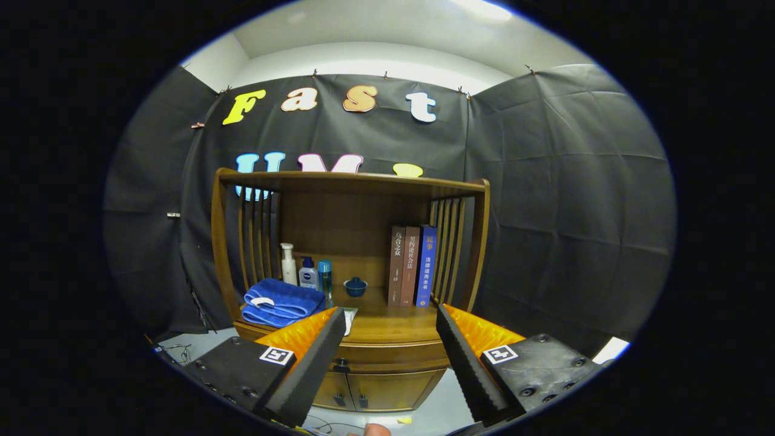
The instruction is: Pull open the drawer, take out the items inside it, and place them on the countertop above the cabinet.
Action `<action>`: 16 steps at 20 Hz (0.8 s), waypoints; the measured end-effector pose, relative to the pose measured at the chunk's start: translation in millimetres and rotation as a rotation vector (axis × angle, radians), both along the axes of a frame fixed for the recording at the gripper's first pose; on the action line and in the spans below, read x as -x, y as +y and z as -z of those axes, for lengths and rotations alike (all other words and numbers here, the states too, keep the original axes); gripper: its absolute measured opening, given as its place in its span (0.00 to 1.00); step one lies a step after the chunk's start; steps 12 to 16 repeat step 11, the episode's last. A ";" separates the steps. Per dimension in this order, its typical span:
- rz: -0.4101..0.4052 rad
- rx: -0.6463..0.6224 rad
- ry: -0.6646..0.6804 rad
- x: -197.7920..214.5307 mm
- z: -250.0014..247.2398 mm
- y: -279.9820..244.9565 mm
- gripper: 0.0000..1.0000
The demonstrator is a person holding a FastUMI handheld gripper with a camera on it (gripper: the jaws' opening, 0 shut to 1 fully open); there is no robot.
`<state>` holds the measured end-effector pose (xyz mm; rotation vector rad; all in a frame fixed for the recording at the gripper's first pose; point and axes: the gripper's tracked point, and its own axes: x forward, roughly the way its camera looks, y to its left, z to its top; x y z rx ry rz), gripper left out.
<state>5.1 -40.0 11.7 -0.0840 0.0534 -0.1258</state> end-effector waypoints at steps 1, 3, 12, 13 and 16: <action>0.001 0.004 -0.012 1.6 -8.9 1.6 0.98; -0.012 -0.005 0.009 4.8 -12.9 7.4 0.98; 0.008 -0.025 -0.014 31.6 -16.0 1.0 0.98; 0.008 -0.025 -0.014 31.6 -16.0 1.0 0.98; 0.008 -0.025 -0.014 31.6 -16.0 1.0 0.98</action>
